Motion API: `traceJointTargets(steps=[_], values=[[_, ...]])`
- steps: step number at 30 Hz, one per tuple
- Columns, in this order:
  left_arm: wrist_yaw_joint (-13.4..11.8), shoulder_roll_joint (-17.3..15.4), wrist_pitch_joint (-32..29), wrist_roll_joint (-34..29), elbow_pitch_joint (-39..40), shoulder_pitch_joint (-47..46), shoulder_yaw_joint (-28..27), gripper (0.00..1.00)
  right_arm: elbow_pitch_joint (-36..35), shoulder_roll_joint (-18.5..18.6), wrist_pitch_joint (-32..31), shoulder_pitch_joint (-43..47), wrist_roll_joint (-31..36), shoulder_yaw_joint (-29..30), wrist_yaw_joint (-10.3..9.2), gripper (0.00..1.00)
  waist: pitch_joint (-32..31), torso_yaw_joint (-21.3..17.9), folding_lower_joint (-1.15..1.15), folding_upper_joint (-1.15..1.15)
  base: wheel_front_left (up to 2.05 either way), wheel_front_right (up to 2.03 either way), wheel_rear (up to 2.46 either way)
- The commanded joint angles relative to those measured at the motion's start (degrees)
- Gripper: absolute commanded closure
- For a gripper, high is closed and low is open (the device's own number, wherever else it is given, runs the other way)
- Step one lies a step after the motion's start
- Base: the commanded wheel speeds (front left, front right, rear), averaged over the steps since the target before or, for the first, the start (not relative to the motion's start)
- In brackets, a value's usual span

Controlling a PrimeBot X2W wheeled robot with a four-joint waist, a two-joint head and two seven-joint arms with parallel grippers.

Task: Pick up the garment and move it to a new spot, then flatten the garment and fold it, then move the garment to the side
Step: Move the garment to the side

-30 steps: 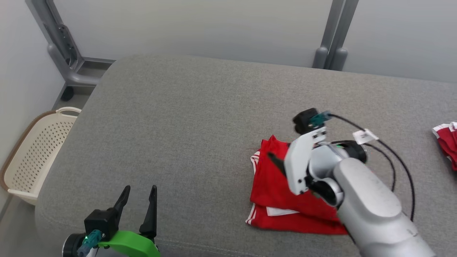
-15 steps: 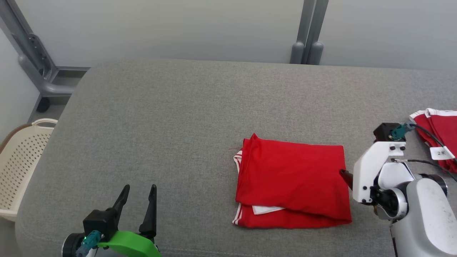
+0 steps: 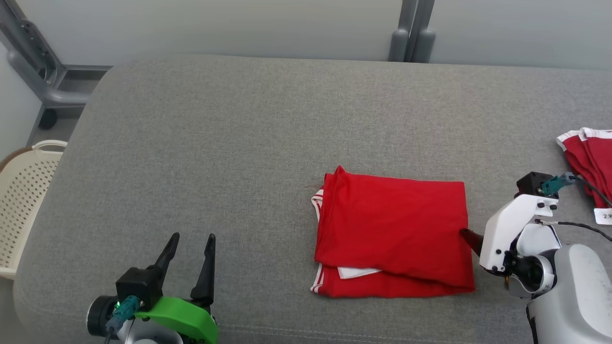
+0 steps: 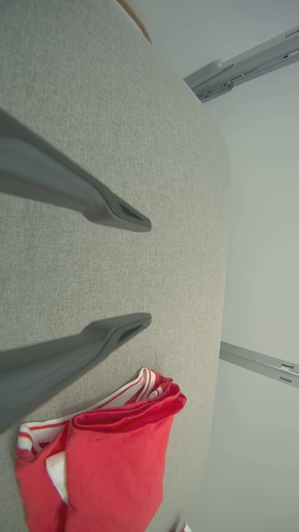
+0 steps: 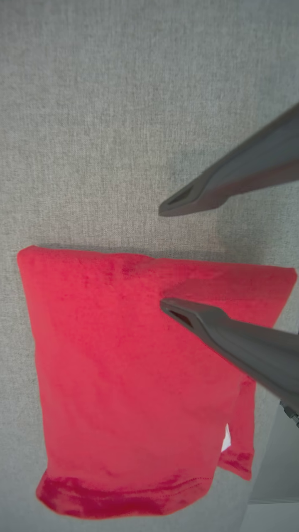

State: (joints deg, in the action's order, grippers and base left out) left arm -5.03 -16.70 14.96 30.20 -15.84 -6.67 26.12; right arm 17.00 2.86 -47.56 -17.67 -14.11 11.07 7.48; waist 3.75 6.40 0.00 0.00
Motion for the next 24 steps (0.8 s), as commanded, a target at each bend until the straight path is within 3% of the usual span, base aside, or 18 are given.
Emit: traceJointTargets(steps=[1, 11, 14, 19, 24], values=[[0.2, -0.1, 0.2, -0.4, -0.3, -0.8, 0.1, 0.0, 0.9, 0.1, 0.8, -0.6, 0.0, 0.1, 0.0, 0.0, 0.9, 0.7, 0.0, 0.0, 0.0, 0.0, 0.0], [0.7, 0.2, 0.3, -0.5, -1.1, -1.8, 0.7, 0.0, 10.5, 0.1, 4.4, -3.7, -0.2, 1.0, 0.0, 0.0, 2.3, 3.5, 0.0, 0.0, 0.0, 0.0, 0.0], [0.7, 0.2, 0.3, -0.4, -1.2, -1.9, 0.7, 0.0, 13.0, 0.0, 5.1, -4.3, -0.1, 0.9, 0.0, 0.22, 2.3, 4.0, 0.0, 0.0, 0.0, 0.0, 0.0], [0.4, 0.2, 0.3, -0.4, -1.2, -1.8, 0.5, 0.0, 15.5, -0.1, 6.3, -5.1, 0.5, 0.1, 0.0, 1.0, 2.1, 4.3, 0.0, 0.0, 0.0, 0.0, 0.0], [0.1, 0.3, 0.3, -0.4, -0.8, -1.9, 0.3, 0.0, 15.7, 0.0, 8.4, -6.3, 2.5, -1.5, 0.0, 1.0, 2.1, 3.8, 0.0, 0.0, 0.0, 0.0, 0.0]])
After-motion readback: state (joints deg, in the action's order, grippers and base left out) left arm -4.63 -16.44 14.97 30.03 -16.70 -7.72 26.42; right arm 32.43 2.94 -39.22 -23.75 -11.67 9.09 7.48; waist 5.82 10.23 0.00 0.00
